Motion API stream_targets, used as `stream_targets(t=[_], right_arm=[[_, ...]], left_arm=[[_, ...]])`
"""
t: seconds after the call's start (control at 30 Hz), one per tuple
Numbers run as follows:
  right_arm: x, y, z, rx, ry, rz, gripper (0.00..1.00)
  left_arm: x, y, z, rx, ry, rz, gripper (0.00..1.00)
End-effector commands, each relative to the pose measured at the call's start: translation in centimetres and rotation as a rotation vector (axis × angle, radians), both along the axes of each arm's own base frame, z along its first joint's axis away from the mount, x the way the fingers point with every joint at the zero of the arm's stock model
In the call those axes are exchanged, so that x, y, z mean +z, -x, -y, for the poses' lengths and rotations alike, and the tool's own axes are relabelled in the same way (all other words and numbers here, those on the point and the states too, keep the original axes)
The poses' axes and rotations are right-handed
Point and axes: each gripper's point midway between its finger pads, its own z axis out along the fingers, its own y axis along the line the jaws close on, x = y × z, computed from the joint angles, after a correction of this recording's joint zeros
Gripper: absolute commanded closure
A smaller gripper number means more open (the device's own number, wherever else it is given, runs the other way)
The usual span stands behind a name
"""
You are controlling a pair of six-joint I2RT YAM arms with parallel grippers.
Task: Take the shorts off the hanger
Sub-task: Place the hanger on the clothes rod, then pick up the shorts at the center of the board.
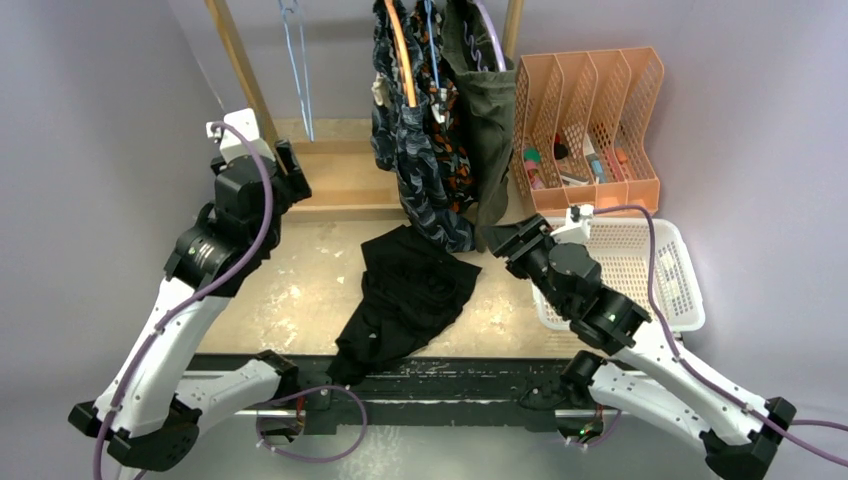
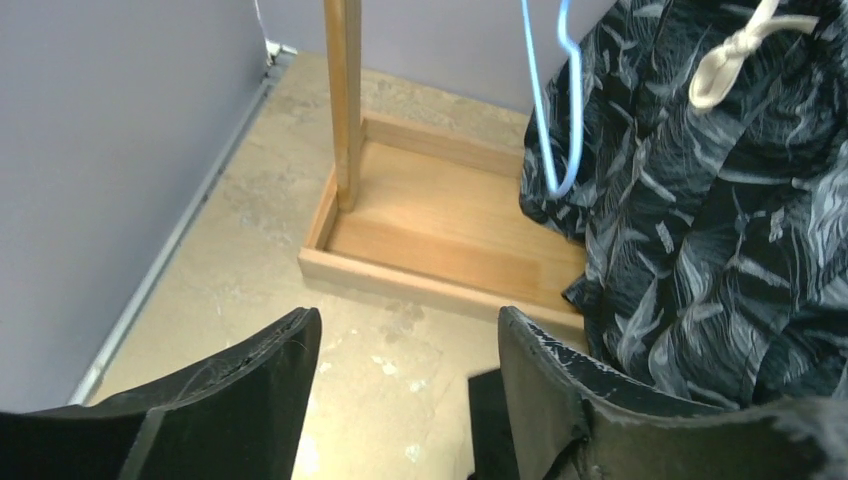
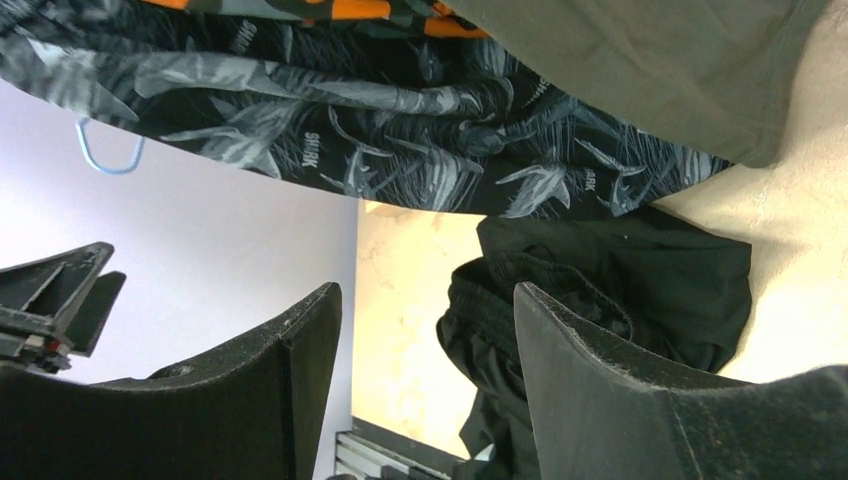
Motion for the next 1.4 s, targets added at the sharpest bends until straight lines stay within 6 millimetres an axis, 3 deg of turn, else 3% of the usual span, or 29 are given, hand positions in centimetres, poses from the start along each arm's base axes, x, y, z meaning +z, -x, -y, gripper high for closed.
stream_targets(t=[0.0, 0.17, 0.33, 0.43, 0.63, 0.8, 0.87, 0.97, 1.17, 1.37], right_arm=[[0.5, -0.2, -1.5, 0.068, 0.025, 0.035, 0.33], [-1.6, 0.0, -3.7, 0.181, 0.081, 0.012, 0.3], [-4.8, 0.1, -5.7, 0.283, 0.166, -0.053, 0.27], [-6.9, 0.2, -6.7, 0.347, 0.249, -0.092, 0.22], [-13.4, 0.8, -9.1, 0.475, 0.401, -0.266, 0.14], [-16.6, 2.2, -11.8, 0.448, 0.558, -0.322, 0.01], [-16.9, 2.2, -12.9, 0.454, 0.594, -0.31, 0.01], [-17.0, 2.2, -14.0, 0.439, 0.656, -0.282, 0.01], [-18.4, 1.4, -16.7, 0.463, 0.79, -0.275, 0.01], [-22.9, 0.9, -15.5, 0.445, 1.018, -0.349, 0.0]], left_arm=[[-2.6, 2.2, -0.1, -0.024, 0.063, -0.068, 0.33], [-6.3, 4.4, 0.1, -0.035, 0.16, -0.125, 0.29], [-10.7, 5.3, 1.0, -0.033, 0.243, -0.203, 0.25], [-13.5, 5.3, 2.3, -0.033, 0.316, -0.266, 0.24], [-18.2, 4.5, 5.9, -0.079, 0.5, -0.329, 0.23], [-21.1, 4.2, 6.5, -0.056, 0.532, -0.372, 0.21], [-21.1, 4.3, 6.5, -0.057, 0.522, -0.376, 0.21], [-20.3, 4.5, 4.5, 0.015, 0.468, -0.348, 0.21], [-15.9, 5.8, -0.1, 0.162, 0.429, -0.196, 0.19], [-12.3, 7.9, -3.1, 0.223, 0.433, -0.07, 0.19]])
